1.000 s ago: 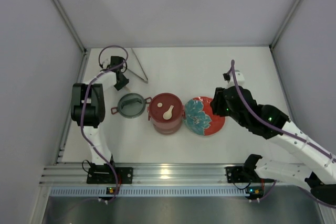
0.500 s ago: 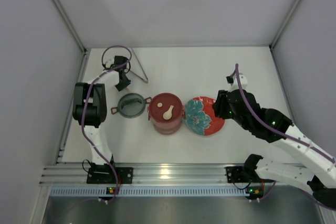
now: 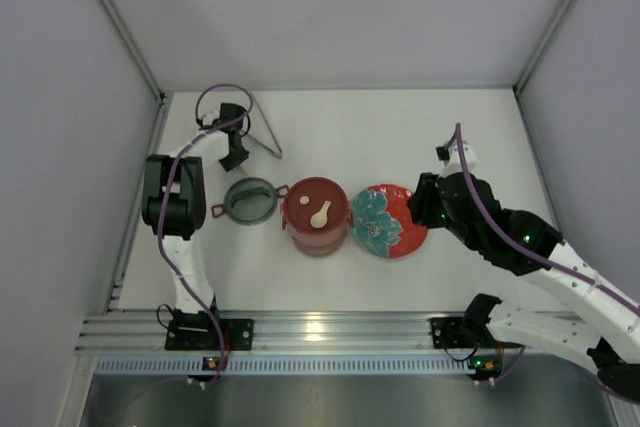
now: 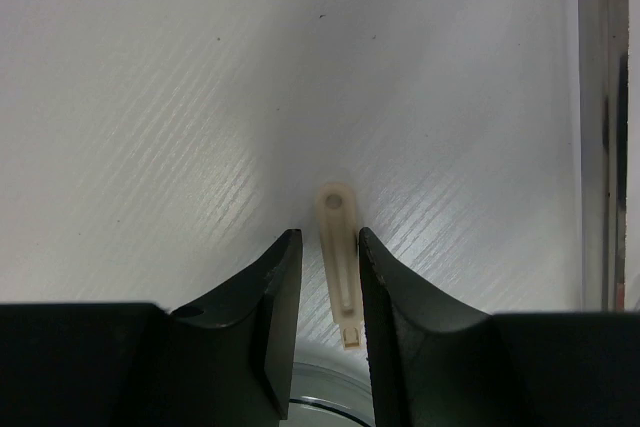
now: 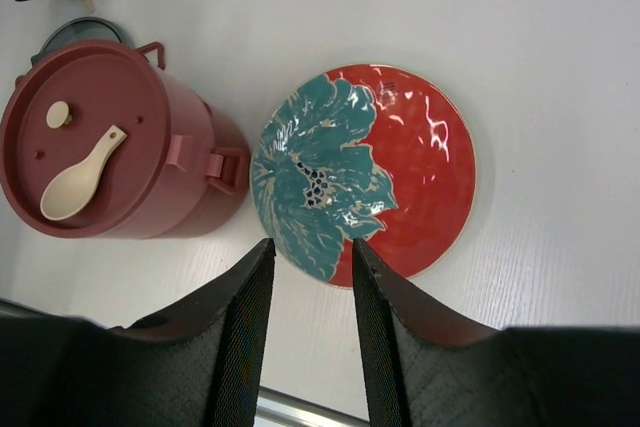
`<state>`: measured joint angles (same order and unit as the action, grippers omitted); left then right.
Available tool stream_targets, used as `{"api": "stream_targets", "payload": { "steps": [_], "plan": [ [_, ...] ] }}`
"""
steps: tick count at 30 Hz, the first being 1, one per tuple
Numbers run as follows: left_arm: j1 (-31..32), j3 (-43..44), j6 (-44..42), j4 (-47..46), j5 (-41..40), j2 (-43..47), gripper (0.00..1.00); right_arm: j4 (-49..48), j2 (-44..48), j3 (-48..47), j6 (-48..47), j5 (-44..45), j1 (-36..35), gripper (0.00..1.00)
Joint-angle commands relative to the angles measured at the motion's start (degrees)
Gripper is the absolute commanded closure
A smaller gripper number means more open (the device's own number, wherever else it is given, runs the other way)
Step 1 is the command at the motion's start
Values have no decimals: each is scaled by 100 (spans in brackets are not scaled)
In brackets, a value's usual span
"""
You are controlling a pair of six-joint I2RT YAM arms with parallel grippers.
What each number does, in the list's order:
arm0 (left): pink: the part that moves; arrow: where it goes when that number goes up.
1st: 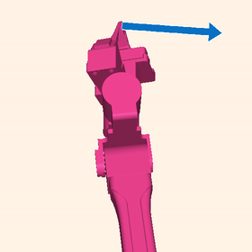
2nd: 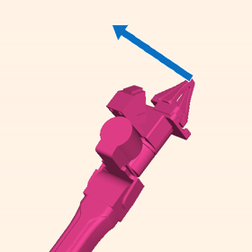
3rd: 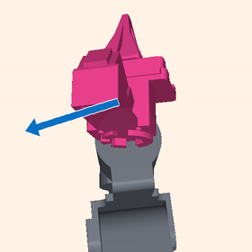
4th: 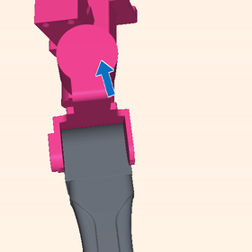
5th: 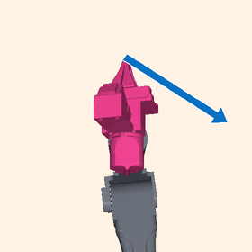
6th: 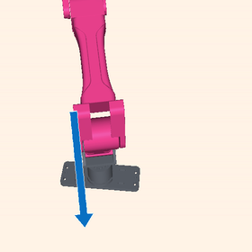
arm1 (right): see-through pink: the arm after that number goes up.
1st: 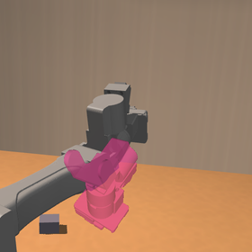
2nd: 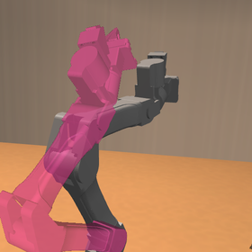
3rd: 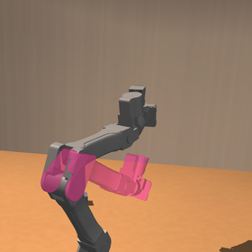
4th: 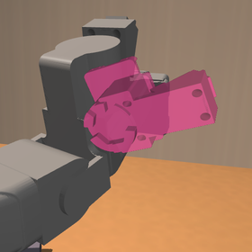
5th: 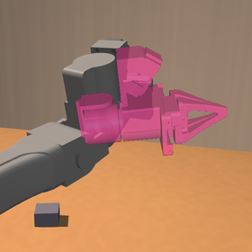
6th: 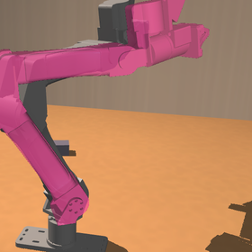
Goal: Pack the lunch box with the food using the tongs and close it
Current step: Pick up the utensils from the center of the board.
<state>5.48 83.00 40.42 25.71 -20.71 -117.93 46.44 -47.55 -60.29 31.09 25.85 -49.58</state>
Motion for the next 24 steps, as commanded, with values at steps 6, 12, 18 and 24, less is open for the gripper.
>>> {"api": "stream_targets", "payload": {
  "steps": [6,12,18,24],
  "plan": [
    [-11,93,-87,329,120,-433,69,-12,114,9,28,87,133,63],
    [-3,50,-201,329,243,-520,78,-20,79,-18,37,87,142,63],
    [-3,-56,-254,188,392,-302,94,-12,27,-53,46,70,142,63],
    [-3,286,-307,215,524,50,98,-12,-26,-149,29,70,133,64]
  ]
}}
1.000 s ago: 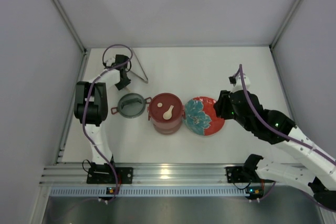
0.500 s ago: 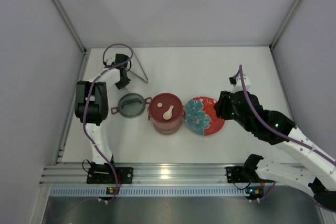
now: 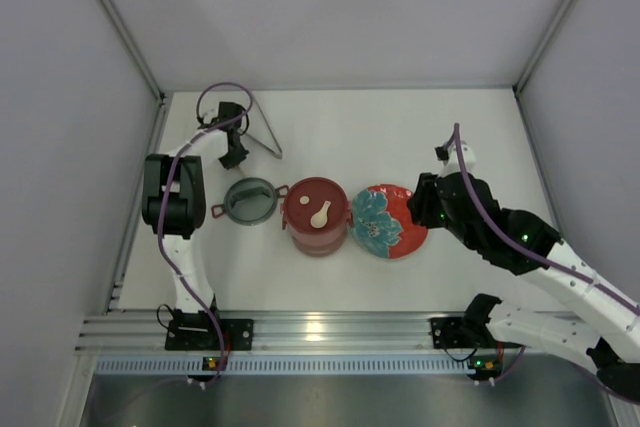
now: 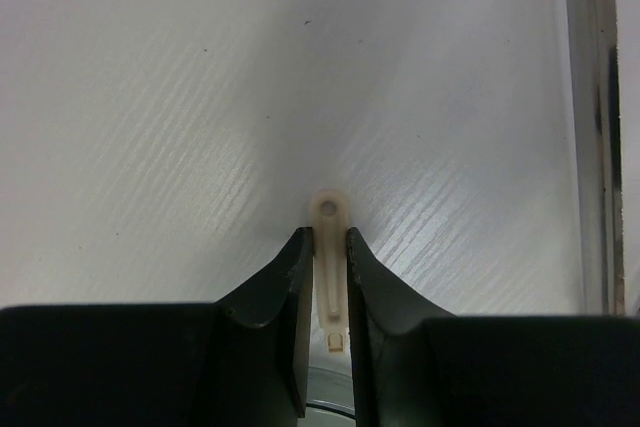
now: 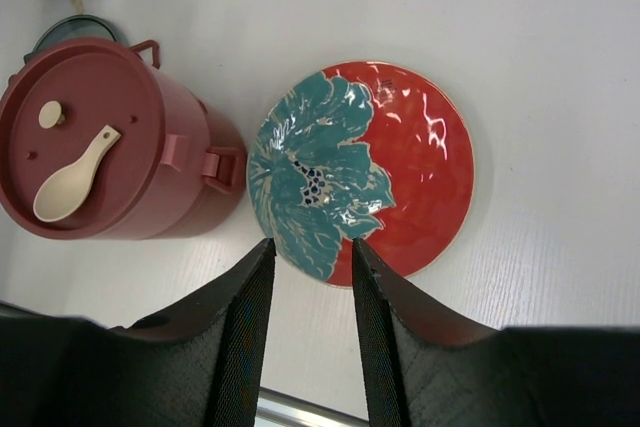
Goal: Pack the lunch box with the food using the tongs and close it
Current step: Pick up the utensils from the center of the board.
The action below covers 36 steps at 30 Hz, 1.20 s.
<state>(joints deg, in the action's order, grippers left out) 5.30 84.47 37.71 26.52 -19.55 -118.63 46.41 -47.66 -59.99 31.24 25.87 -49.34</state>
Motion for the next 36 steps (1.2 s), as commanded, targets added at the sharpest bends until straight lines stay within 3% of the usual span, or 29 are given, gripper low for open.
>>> {"api": "stream_targets", "payload": {
  "steps": [1,13,22,36],
  "plan": [
    [6,184,-53,142,417,155,98,8,-33,-180,13,59,109,64],
    [6,782,-133,222,461,648,98,-36,-156,-215,4,59,118,64],
    [120,940,-282,397,926,1166,97,-106,-270,-207,13,15,118,64],
    [1113,1459,-1213,1460,1753,1869,91,-203,-428,-171,31,-82,118,64]
  ]
}}
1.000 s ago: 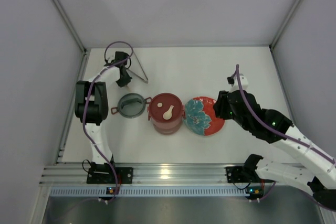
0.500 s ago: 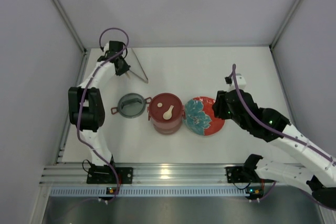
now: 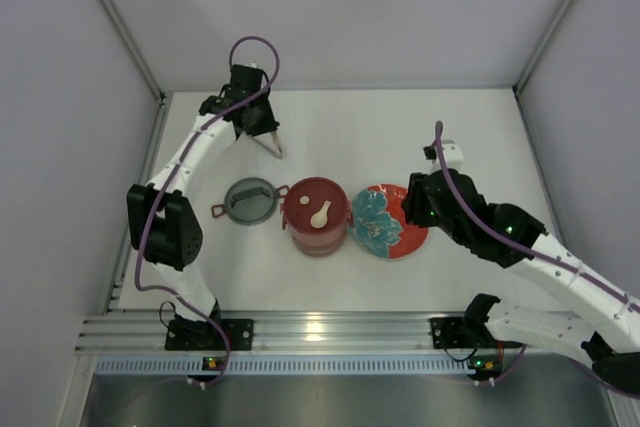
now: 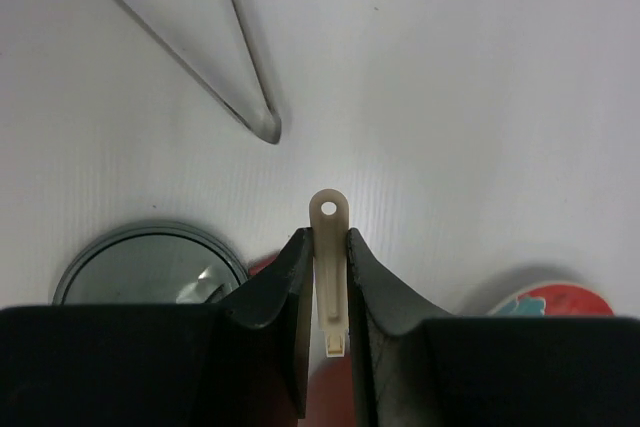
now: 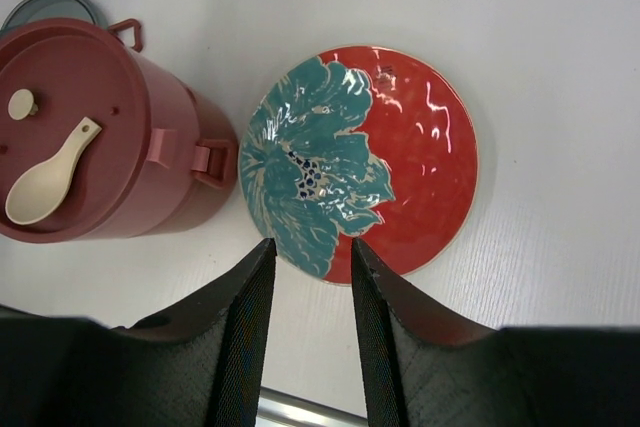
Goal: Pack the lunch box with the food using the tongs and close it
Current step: Pick up the utensils from the center of the board, then place the utensils in the packing box.
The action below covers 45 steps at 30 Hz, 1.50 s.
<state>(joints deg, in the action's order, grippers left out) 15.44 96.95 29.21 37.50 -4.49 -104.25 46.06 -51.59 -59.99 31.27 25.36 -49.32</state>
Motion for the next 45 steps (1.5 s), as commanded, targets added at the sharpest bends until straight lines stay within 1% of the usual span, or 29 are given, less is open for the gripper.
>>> {"api": "stream_targets", "payload": {
  "steps": [1,3,9,10,12,17,23,26,33,35,36,45],
  "plan": [
    [239,185,-416,390,256,475,91,-177,-35,-171,29,-32,116,64],
    [371,-8,-556,416,387,659,91,-177,-61,-171,29,-58,116,65],
    [705,-421,-794,522,414,1283,89,-185,-123,-171,29,-49,116,65],
    [828,-448,-820,574,545,1406,89,-194,-140,-163,29,-58,116,65],
    [960,-501,-926,645,686,1486,88,-212,-158,-154,37,-58,116,65],
    [1426,-721,-1058,785,695,1750,87,-256,-211,-136,64,-111,116,65],
    [1892,-1019,-1049,882,748,2004,87,-247,-228,-145,55,-111,116,66],
    [2120,-1160,-1023,1014,643,2092,87,-247,-220,-136,64,-102,116,65],
    [2419,-1362,-1075,1163,792,2251,86,-256,-246,-136,64,-102,116,66],
    [2446,-1406,-1084,1234,766,2268,85,-247,-246,-127,64,-84,116,66],
    [2455,-1433,-1084,1251,722,2286,82,-256,-255,-127,72,-93,116,66],
    [2464,-1661,-1084,1190,845,2303,80,-247,-334,-189,64,-111,107,66]
  ]
}}
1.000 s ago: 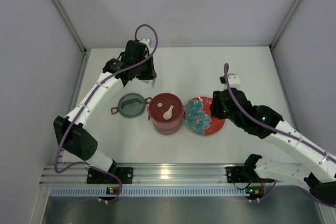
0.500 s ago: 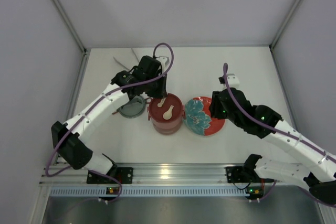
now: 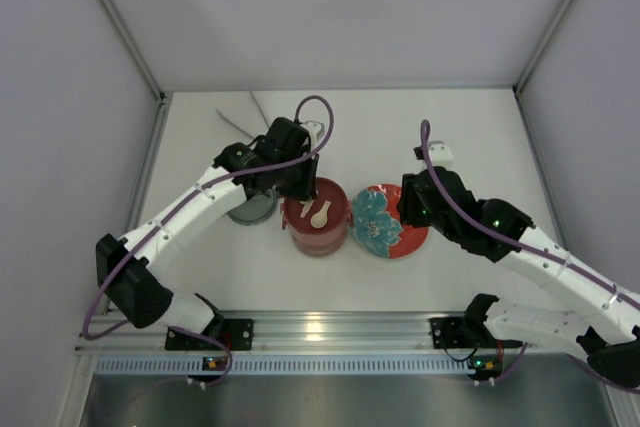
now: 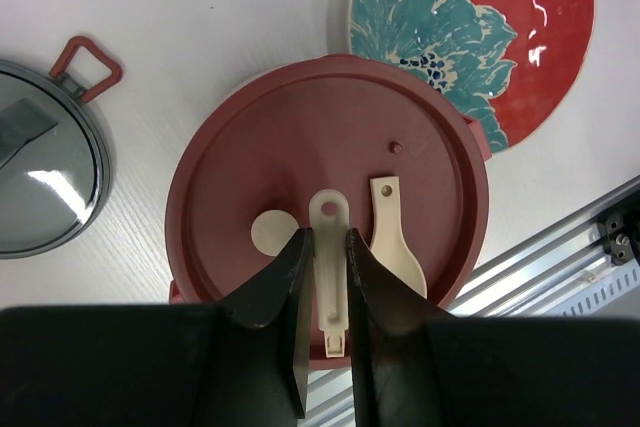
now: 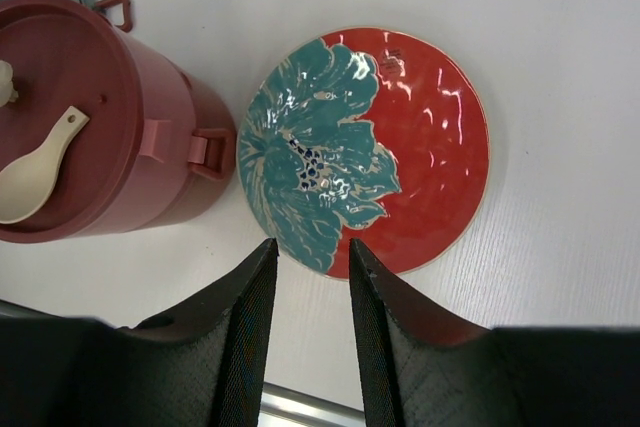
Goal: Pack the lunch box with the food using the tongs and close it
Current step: Place the utensils in the packing box.
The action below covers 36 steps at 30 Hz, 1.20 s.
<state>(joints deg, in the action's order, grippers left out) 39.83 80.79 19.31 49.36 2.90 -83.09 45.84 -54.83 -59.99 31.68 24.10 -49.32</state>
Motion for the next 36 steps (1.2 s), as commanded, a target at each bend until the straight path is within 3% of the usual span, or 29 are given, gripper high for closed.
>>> {"api": "stream_targets", "payload": {
  "steps": [1,10,15,20,25,28,30,36],
  "plan": [
    [24,-55,-112,3,123,170,79,-225,-28,-198,22,25,116,66],
    [51,-46,-138,-6,159,118,72,-225,-63,-242,14,25,116,66],
    [51,-20,-147,-23,141,161,63,-225,-72,-242,13,34,116,66],
    [60,59,-59,-120,-78,328,63,-234,-81,-233,22,34,116,66],
    [33,138,449,-393,-1552,1145,59,-234,-81,-224,-4,51,116,66],
    [-37,410,932,81,-2745,1339,58,-243,-63,-215,-4,42,107,65],
    [-256,402,1144,353,-3057,1435,56,-251,-54,-189,-22,34,124,65],
    [-1240,-844,1979,-242,-2223,2137,56,-322,-46,-145,-48,-28,116,65]
  ]
}}
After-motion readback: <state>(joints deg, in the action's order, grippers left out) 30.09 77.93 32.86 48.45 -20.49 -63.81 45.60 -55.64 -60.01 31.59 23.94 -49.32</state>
